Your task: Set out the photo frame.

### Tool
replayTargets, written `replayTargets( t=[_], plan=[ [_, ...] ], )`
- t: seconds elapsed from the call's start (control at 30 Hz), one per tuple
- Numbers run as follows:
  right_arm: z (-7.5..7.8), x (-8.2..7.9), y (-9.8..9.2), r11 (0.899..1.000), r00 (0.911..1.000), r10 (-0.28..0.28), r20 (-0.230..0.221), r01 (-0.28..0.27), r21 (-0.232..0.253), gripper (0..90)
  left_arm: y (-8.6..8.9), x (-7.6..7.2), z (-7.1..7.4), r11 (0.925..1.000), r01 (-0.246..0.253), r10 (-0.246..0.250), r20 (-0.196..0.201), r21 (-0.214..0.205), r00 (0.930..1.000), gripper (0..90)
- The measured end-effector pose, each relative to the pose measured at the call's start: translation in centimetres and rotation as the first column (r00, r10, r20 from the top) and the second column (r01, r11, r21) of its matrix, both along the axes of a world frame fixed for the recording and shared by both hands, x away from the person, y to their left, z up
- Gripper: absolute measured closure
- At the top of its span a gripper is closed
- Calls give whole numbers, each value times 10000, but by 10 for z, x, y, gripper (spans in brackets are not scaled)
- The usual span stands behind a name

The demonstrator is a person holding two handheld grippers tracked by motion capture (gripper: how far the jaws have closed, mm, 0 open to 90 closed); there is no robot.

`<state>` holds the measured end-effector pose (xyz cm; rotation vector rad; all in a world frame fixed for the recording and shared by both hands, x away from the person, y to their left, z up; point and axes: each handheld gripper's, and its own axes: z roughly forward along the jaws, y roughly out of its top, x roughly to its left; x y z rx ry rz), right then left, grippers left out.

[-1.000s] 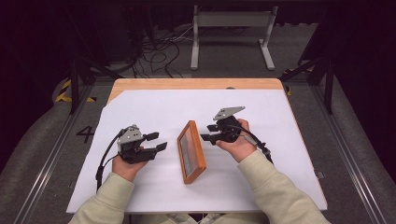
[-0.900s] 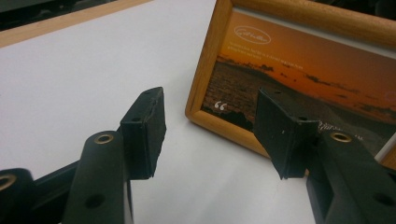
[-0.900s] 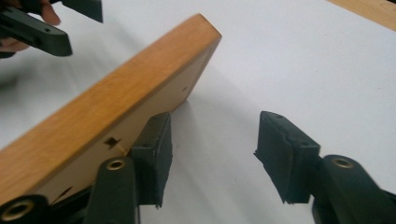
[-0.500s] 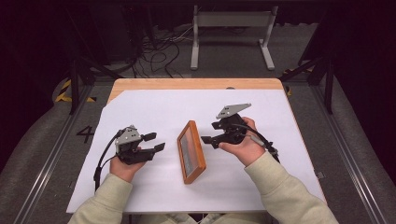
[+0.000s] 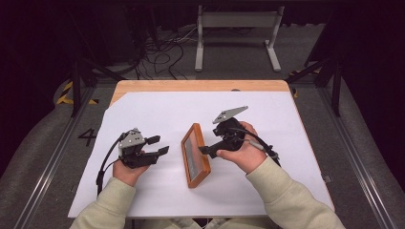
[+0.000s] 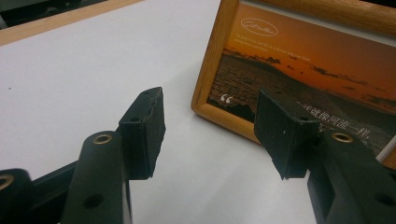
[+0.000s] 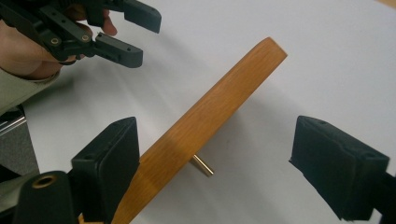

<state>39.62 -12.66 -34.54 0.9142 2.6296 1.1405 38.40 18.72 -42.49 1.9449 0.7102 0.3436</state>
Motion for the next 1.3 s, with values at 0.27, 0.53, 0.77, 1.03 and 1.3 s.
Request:
replayTargets(
  t=[0.27,0.53,0.77,1.03,1.3],
  plan=[
    [-10,4,14,9998,9980,201,-596,-206,-75,144,0,0,0,10000,-1,1,1,30,10000,428],
    [-25,8,31,9981,9912,344,-1276,-406,-468,131,-1,0,-1,10000,-32,32,-44,47,10000,422],
    [-33,13,40,9970,9837,450,-1739,-553,-548,161,-1,0,-1,10000,-52,52,-5,80,10000,420],
    [-36,15,45,9957,9807,430,-1907,-578,-725,219,-1,0,-1,10000,-53,54,-56,72,10000,418],
    [-36,17,43,9951,9785,318,-2040,-502,-857,340,0,0,-1,9999,-33,33,-25,96,10000,417]
  ],
)
